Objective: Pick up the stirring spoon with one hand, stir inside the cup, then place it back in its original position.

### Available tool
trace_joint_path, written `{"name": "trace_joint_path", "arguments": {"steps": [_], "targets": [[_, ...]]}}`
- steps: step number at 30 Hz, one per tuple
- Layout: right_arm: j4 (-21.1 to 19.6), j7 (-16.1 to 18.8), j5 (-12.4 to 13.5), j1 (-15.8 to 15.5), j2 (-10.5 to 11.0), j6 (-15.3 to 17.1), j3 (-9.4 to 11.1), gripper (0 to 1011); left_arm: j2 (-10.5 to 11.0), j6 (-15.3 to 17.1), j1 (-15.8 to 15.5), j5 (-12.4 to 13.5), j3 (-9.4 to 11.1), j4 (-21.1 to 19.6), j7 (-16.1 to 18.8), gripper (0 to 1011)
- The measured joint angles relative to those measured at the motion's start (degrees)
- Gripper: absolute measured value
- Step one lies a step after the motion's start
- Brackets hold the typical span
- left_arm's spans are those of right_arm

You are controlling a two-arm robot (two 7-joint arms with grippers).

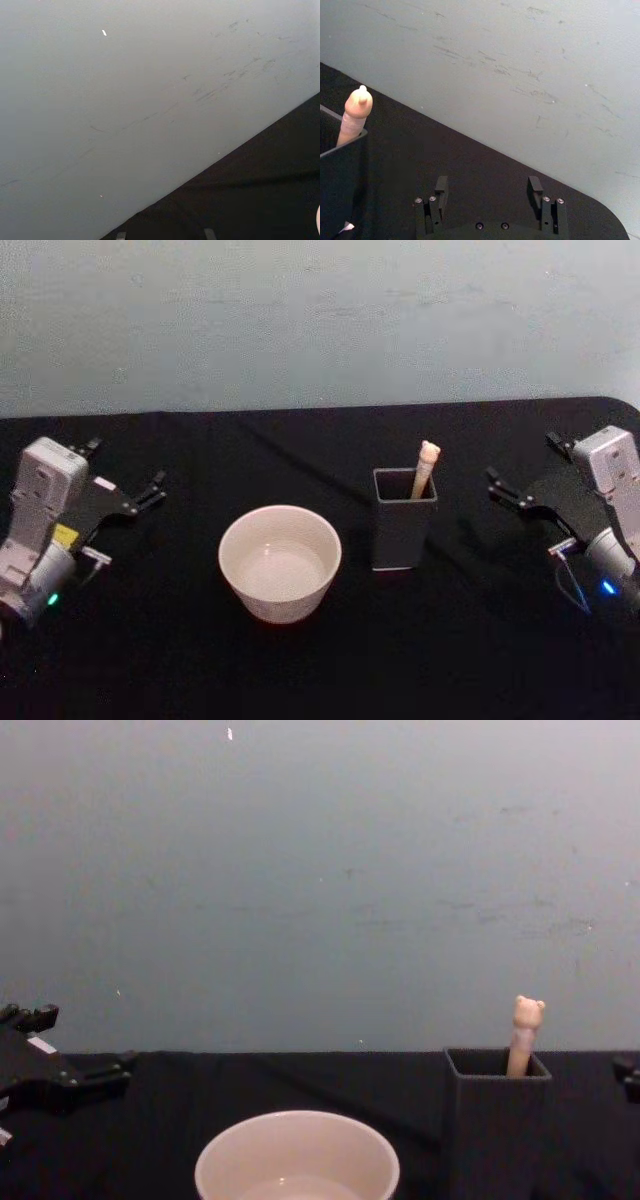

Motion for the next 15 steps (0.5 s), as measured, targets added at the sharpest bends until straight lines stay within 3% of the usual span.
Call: {"name": "trace_joint_path", "arguments": {"steps": [15], "targets": [[0.0,0.0,0.0,0.0,-0.1,0.0,0.1,1003,0.0,0.0,0.0,0.0,0.0,0.0,0.0,1002]]}}
